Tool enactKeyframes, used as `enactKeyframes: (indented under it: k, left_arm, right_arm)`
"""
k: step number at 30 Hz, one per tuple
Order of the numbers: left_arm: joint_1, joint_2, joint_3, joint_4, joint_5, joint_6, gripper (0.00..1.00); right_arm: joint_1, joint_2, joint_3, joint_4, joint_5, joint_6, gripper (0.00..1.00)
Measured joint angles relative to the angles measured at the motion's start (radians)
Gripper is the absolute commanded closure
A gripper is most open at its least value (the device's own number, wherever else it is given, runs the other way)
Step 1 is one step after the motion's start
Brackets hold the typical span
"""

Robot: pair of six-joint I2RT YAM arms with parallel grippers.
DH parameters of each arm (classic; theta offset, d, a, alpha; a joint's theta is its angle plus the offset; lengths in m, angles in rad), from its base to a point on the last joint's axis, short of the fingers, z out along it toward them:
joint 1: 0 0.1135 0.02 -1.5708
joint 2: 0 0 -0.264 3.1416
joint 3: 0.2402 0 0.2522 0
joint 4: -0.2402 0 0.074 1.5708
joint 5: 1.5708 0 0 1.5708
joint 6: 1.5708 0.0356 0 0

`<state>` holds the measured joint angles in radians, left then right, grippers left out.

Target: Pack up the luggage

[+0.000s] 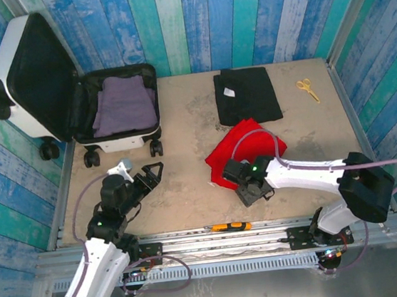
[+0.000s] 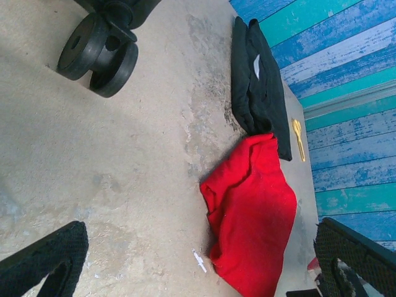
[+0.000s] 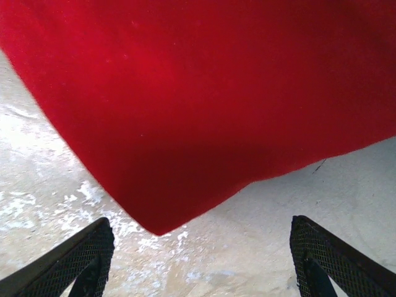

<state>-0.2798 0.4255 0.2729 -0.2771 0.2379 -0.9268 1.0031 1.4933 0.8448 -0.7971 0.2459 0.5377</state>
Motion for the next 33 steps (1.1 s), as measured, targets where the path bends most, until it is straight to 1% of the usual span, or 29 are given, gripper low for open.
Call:
enactKeyframes:
  k: [4, 8, 13, 16, 19, 21, 23, 29, 33]
  left_arm:
    - [-0.002, -0.004, -0.013, -0.002, -0.005, -0.025, 0.02]
    - [-0.002, 0.005, -0.013, 0.014, -0.011, -0.043, 0.02]
    - [-0.015, 0.079, -0.012, 0.047, -0.009, -0.047, 0.01]
    - [-0.043, 0.109, -0.012, 0.065, -0.008, -0.056, 0.01]
    - [-0.097, 0.123, -0.012, 0.095, -0.015, -0.077, 0.01]
    - [-0.145, 0.143, -0.012, 0.119, -0.029, -0.101, 0.01]
    - [-0.191, 0.181, -0.012, 0.138, -0.042, -0.124, 0.01]
    - [-0.393, 0.387, -0.005, 0.213, -0.129, -0.198, 0.02]
    - [-0.510, 0.542, 0.010, 0.317, -0.186, -0.272, 0.04]
  right_arm:
    - [0.005, 0.048, 0.006, 0.024, 0.001, -0.019, 0.25]
    - [0.008, 0.069, 0.006, 0.051, 0.002, -0.034, 0.30]
    - [0.009, 0.117, 0.034, 0.074, 0.006, -0.050, 0.54]
    - [0.010, 0.151, 0.061, 0.081, 0.016, -0.053, 0.69]
    - [0.010, 0.178, 0.084, 0.086, 0.030, -0.059, 0.85]
    - [0.010, 0.194, 0.096, 0.083, 0.045, -0.060, 0.93]
    - [0.010, 0.202, 0.108, 0.076, 0.052, -0.060, 0.99]
    - [0.009, 0.213, 0.127, 0.073, 0.045, -0.060, 0.99]
    - [0.009, 0.209, 0.142, 0.080, 0.006, -0.060, 0.99]
